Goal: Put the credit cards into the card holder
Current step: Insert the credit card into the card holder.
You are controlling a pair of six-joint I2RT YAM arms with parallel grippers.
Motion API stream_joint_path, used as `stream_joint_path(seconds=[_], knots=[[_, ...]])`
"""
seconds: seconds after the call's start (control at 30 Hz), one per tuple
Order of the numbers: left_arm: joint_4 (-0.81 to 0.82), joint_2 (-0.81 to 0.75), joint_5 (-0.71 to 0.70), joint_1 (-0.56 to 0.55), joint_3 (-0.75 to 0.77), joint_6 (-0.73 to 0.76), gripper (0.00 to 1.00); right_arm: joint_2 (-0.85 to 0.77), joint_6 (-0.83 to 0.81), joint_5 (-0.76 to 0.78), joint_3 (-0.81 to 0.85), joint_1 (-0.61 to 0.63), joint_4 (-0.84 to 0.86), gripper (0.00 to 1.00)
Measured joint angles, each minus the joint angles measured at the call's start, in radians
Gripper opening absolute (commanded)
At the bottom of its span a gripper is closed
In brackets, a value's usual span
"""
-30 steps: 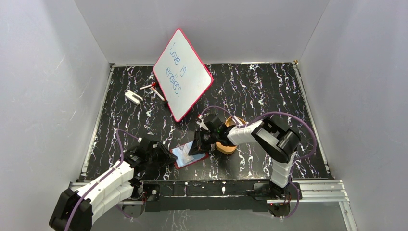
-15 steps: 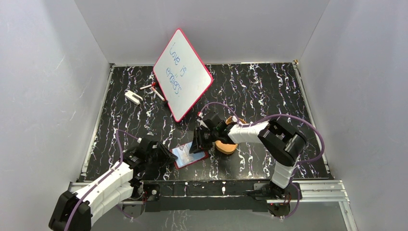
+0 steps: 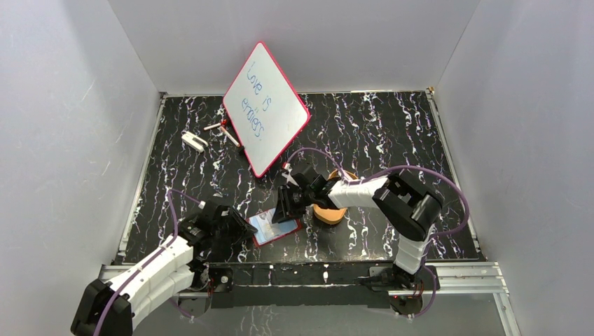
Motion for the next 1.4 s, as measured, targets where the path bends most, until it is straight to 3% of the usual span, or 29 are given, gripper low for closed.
stream_joint_path(seconds=[1.13,1.4], knots=[[0.013,0.026,0.009,0.000,0.008,0.018,0.24,0.077,-0.046,0.040,0.110,0.094,-0.069,0.38],[-0.041,0.013,-0.019,0.000,0.033,0.041,0.27,-0.056,-0.089,0.128,0.110,0.107,-0.185,0.40]])
